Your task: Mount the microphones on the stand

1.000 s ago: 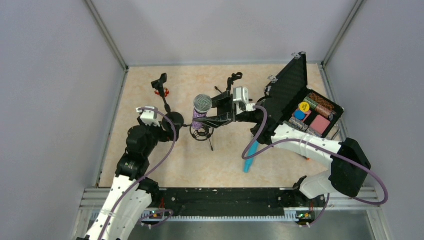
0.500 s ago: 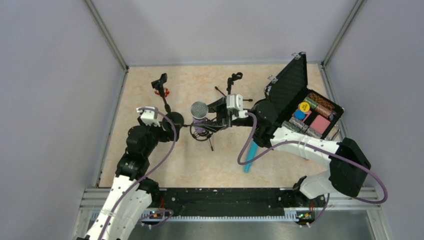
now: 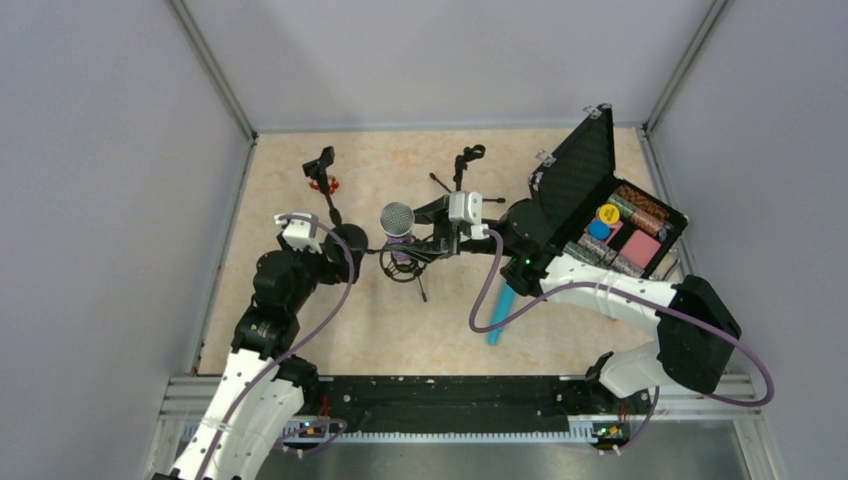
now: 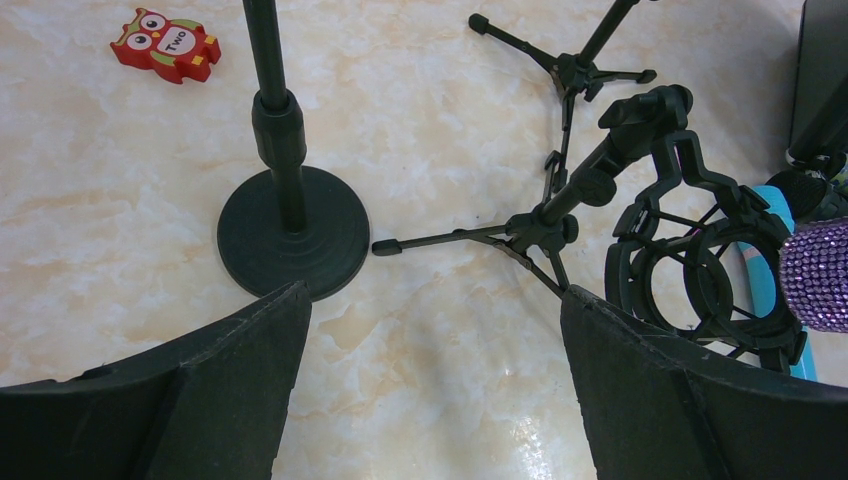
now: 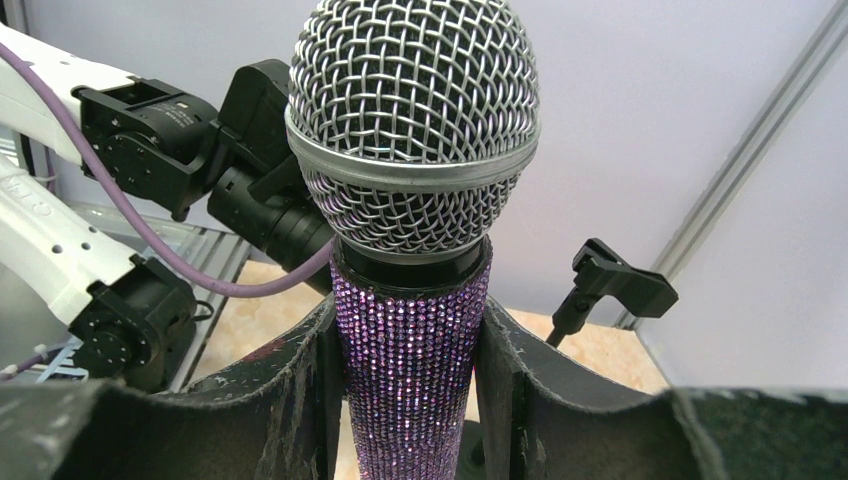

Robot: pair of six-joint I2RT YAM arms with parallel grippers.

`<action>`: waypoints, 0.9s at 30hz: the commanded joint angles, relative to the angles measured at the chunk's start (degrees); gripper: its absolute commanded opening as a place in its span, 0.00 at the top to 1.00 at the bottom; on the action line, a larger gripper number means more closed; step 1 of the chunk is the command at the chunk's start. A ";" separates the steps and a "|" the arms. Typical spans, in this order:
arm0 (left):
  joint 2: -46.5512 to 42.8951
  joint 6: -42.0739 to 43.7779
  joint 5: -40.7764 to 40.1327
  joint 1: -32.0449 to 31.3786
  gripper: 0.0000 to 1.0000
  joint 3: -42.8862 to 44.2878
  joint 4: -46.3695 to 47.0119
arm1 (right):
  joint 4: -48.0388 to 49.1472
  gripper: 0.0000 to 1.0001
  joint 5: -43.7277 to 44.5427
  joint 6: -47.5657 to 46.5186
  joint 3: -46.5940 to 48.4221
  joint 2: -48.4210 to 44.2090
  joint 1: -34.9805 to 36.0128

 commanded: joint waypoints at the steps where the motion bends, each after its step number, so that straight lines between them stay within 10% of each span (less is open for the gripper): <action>1: 0.30 1.29 1.03 0.25 0.01 0.75 3.02 | 3.24 1.00 0.92 -2.06 0.31 0.38 0.77; 27: 1.30 1.64 0.62 0.24 0.01 0.97 2.26 | 7.87 1.00 3.69 -0.63 -2.89 3.42 1.25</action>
